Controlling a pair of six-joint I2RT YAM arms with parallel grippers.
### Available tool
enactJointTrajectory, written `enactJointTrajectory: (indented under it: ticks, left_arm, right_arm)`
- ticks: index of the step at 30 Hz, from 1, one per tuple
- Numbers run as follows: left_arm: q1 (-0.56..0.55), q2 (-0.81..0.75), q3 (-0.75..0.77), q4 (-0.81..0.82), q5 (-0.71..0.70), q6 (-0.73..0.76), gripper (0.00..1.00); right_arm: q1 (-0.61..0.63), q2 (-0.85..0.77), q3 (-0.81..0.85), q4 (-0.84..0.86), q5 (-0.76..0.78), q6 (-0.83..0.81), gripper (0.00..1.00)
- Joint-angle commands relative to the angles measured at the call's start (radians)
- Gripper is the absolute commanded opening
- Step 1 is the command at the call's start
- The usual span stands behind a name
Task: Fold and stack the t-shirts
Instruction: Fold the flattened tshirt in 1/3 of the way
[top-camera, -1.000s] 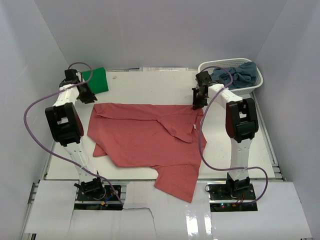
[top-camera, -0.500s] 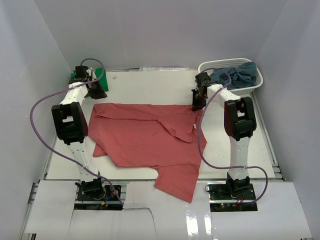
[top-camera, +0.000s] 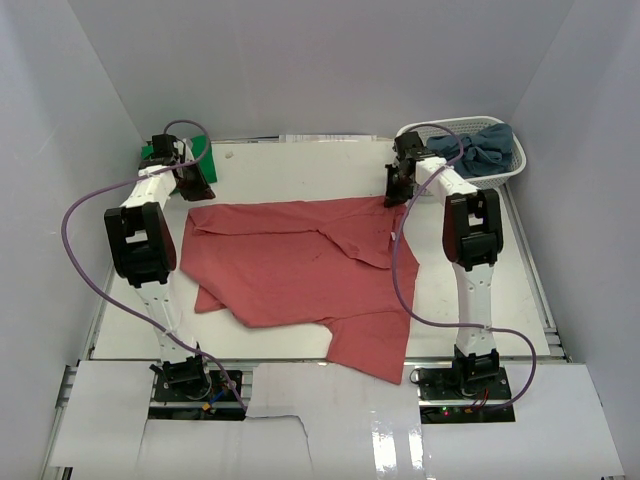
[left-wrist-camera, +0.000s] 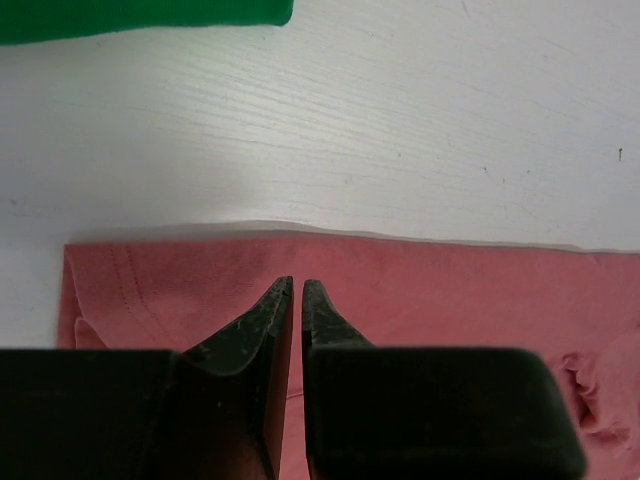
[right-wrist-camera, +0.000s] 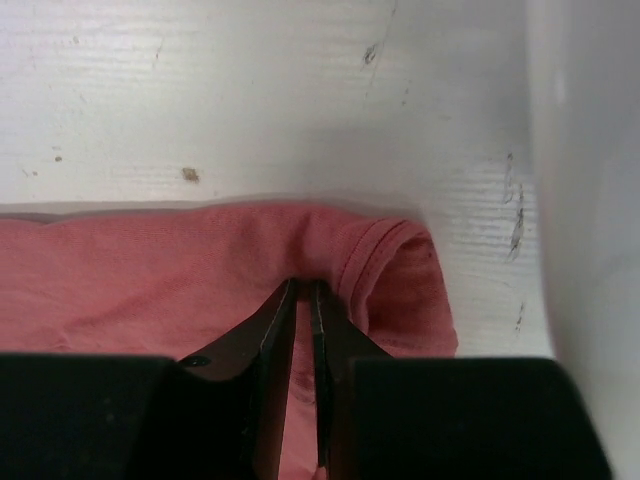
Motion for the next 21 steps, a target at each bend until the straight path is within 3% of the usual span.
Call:
enactJointTrajectory:
  ticks: [1,6,9,13,14,17,21]
  left_arm:
    - [-0.004,-0.039,-0.003,-0.009,-0.010,0.014,0.19]
    - [0.012,-0.126,-0.049,-0.046,-0.020,-0.045,0.27]
    - [0.068,-0.194,-0.159,-0.025,0.081,-0.134,0.28]
    - [0.189,-0.327,-0.378,0.165,0.278,-0.289,0.33]
    - [0.202,-0.364,-0.470,0.198,0.303,-0.320,0.40]
    - [0.208,-0.534,-0.589,0.307,0.294,-0.420,0.56]
    - [0.208,-0.773,-0.836,0.481,0.291,-0.611,0.59]
  right_arm:
    - [-0.015,0.056,0.075,-0.036,0.006,-0.025,0.18]
    - [-0.019,0.076,0.106,-0.045,0.003,-0.029,0.18]
    - [-0.025,0.079,0.104,-0.043,-0.003,-0.034,0.18]
    - [-0.030,0.078,0.103,-0.040,-0.015,-0.039,0.18]
    - [-0.030,0.078,0.104,-0.040,-0.015,-0.042,0.18]
    - [-0.033,0.078,0.111,-0.039,-0.023,-0.043,0.18]
    - [-0.035,0.079,0.120,-0.037,-0.029,-0.045,0.19]
